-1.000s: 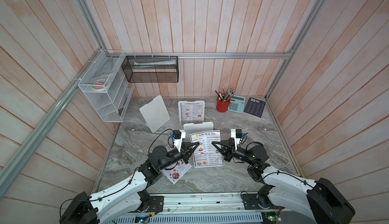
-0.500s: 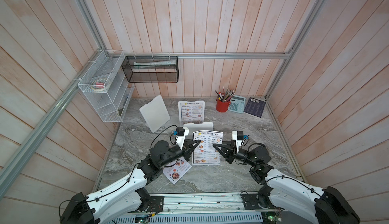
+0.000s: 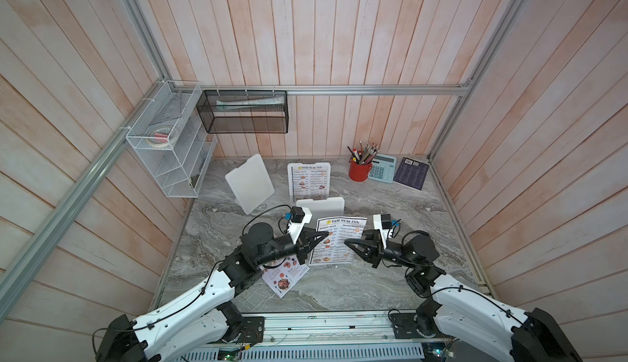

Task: Insert the menus into the narrow rack
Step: Pick up the menu from the center of the board.

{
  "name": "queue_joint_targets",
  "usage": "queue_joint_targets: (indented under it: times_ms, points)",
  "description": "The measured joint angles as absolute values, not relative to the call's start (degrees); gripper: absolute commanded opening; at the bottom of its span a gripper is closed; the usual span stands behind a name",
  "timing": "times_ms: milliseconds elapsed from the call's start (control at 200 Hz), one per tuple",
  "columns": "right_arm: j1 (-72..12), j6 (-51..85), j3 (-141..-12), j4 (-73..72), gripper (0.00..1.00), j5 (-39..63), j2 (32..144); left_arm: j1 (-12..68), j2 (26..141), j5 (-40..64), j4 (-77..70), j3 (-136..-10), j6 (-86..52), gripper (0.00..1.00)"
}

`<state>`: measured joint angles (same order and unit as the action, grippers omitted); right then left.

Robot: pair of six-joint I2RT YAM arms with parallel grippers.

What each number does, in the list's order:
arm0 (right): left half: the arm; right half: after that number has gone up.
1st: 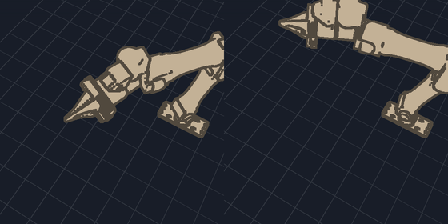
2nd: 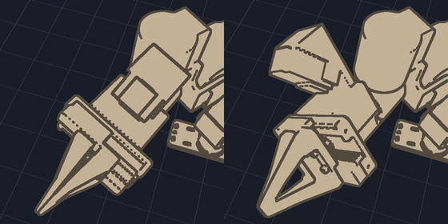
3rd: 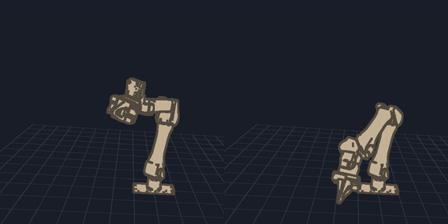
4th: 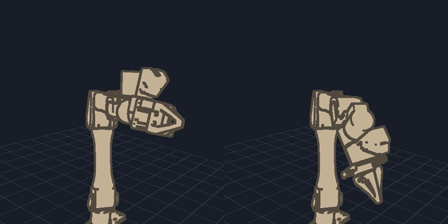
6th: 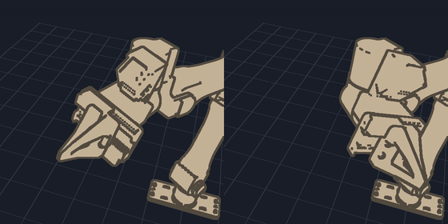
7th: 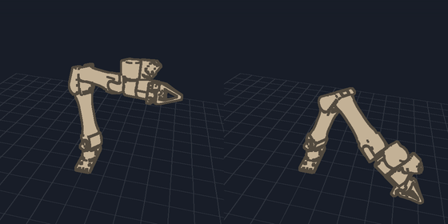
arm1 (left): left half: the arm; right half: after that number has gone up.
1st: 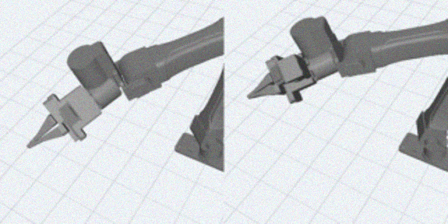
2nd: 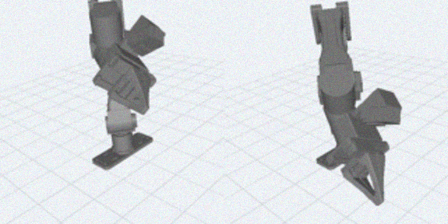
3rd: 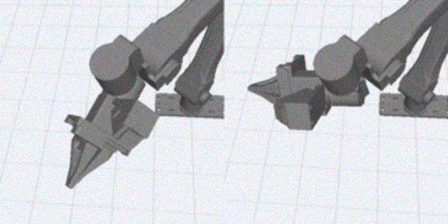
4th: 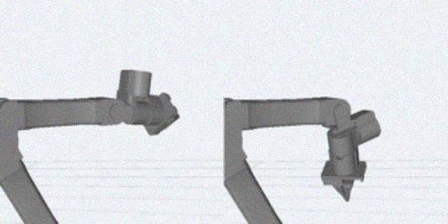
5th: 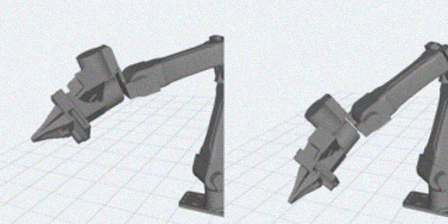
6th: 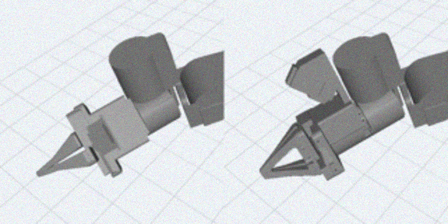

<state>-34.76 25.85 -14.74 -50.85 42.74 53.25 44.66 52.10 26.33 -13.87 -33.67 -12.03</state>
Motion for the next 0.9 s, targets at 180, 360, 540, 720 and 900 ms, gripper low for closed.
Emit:
queue_joint_targets:
  times_ms: [180,360,540,720,900]
  points:
    - [-34.8,24.9,-15.2,-49.8,0.08,44.7,53.6,44.7,51.5,26.6,-10.8,-35.5,-10.4,0.00]
    - [-34.8,24.4,-16.0,-49.3,0.00,45.6,53.8,44.7,50.5,26.5,-9.3,-36.4,-9.6,0.08]
    - [-34.7,25.5,-16.0,-52.0,0.00,45.1,54.5,44.7,49.3,25.8,-10.1,-35.9,-9.5,0.27]
    - [-34.7,26.7,-16.0,-54.2,0.00,43.2,53.0,44.7,48.9,25.4,-12.6,-33.2,-9.5,0.27]
    - [-34.3,26.7,-16.0,-54.4,0.00,41.1,50.5,44.7,48.7,24.8,-14.4,-30.8,-9.5,0.27]
